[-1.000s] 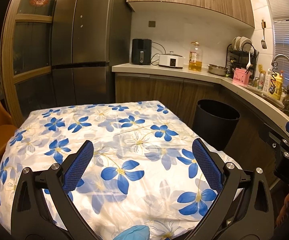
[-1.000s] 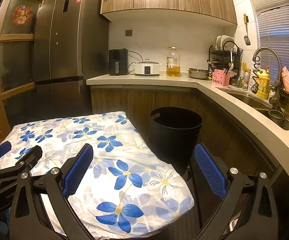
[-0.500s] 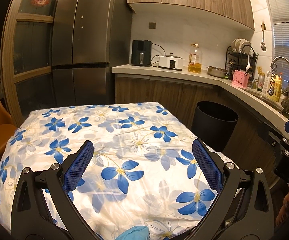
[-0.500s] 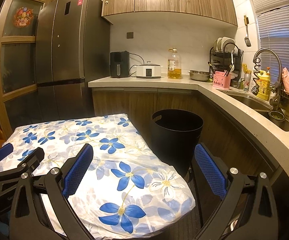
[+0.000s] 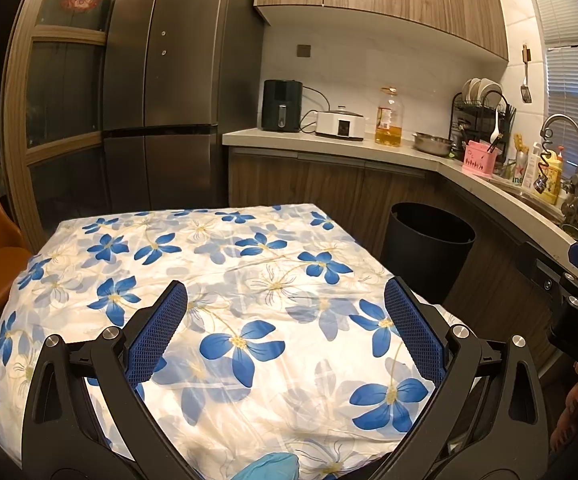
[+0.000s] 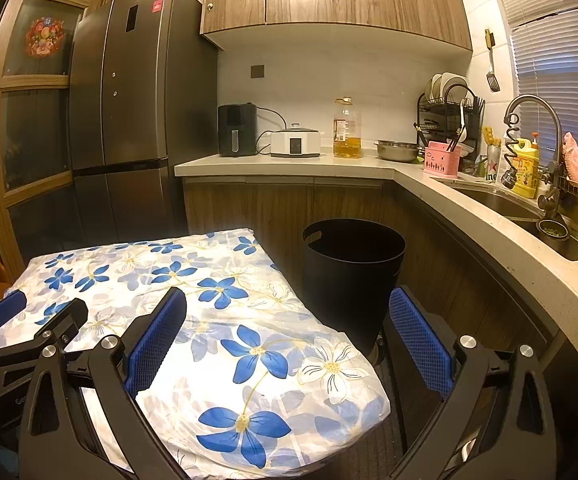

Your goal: Collect trash

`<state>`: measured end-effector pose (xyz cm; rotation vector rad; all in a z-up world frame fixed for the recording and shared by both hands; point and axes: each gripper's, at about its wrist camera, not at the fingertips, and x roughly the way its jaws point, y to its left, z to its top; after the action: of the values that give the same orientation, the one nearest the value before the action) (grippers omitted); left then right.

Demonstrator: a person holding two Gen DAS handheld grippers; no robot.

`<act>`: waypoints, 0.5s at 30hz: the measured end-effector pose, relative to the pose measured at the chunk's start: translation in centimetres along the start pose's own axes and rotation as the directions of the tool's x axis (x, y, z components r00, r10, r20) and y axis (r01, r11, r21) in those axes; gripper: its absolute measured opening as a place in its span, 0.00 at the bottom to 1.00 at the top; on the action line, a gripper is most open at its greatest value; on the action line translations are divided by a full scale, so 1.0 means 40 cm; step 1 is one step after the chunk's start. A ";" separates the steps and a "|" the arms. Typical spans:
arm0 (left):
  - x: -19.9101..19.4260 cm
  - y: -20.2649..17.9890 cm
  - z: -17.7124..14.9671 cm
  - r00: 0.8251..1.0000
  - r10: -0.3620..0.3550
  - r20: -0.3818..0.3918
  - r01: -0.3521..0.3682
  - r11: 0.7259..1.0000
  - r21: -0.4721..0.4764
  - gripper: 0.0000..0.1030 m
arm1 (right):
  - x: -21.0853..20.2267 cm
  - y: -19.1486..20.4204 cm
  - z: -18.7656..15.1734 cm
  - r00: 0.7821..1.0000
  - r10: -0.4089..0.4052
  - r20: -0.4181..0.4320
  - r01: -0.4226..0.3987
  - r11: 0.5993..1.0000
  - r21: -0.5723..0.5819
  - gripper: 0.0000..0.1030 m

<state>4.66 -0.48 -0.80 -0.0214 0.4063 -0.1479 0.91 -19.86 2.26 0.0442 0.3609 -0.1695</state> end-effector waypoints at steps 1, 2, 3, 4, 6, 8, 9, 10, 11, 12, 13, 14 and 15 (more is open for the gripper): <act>-0.001 0.000 0.000 1.000 0.000 0.000 0.000 1.000 0.000 0.95 | 0.000 0.001 0.001 1.000 -0.001 0.001 0.001 1.000 0.001 0.95; 0.000 0.000 0.000 1.000 0.001 0.001 -0.001 1.000 0.000 0.95 | 0.000 -0.001 0.000 1.000 -0.001 0.000 0.001 1.000 0.000 0.95; 0.000 0.000 0.000 1.000 0.000 0.001 0.000 1.000 0.001 0.95 | 0.000 0.000 0.001 1.000 -0.001 0.002 0.001 1.000 0.001 0.95; -0.001 -0.001 0.000 1.000 -0.001 0.001 0.001 1.000 0.002 0.95 | -0.001 -0.002 0.001 1.000 -0.001 0.002 0.001 1.000 0.001 0.95; -0.001 -0.001 0.000 1.000 -0.001 0.001 0.001 1.000 0.002 0.95 | -0.002 -0.002 0.001 1.000 0.000 0.003 0.000 1.000 0.002 0.95; -0.003 -0.003 0.001 1.000 -0.003 0.001 0.003 1.000 0.002 0.95 | -0.002 -0.001 0.001 1.000 -0.001 0.003 0.001 1.000 0.001 0.95; -0.003 -0.005 0.001 1.000 -0.003 0.000 0.003 1.000 0.003 0.95 | -0.002 0.000 0.001 1.000 -0.001 0.003 0.001 1.000 0.001 0.95; -0.004 -0.006 0.002 1.000 -0.004 0.001 0.004 1.000 0.002 0.95 | -0.002 0.001 0.002 1.000 -0.002 0.002 0.002 1.000 0.001 0.95; -0.003 -0.004 0.001 1.000 -0.004 0.002 0.004 1.000 0.002 0.95 | -0.003 -0.001 0.001 1.000 -0.001 0.003 0.001 1.000 0.002 0.95; -0.003 -0.008 0.001 1.000 -0.006 0.002 0.006 1.000 0.003 0.95 | -0.003 0.000 0.001 1.000 -0.001 0.004 0.001 1.000 0.002 0.95; -0.003 -0.010 0.002 1.000 -0.006 0.002 0.006 1.000 0.003 0.95 | -0.003 0.000 0.001 1.000 -0.003 0.004 0.003 1.000 0.002 0.95; -0.003 -0.012 0.002 1.000 -0.006 0.002 0.006 1.000 0.003 0.95 | -0.003 -0.001 0.001 1.000 -0.001 0.004 0.001 1.000 0.003 0.95; -0.003 -0.010 0.001 1.000 -0.006 0.002 0.006 1.000 0.003 0.95 | -0.003 -0.001 0.001 1.000 -0.001 0.004 0.001 1.000 0.003 0.95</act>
<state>4.53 -0.86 -0.68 -0.0199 0.4040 -0.1546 0.83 -19.87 2.35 0.0467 0.3562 -0.1709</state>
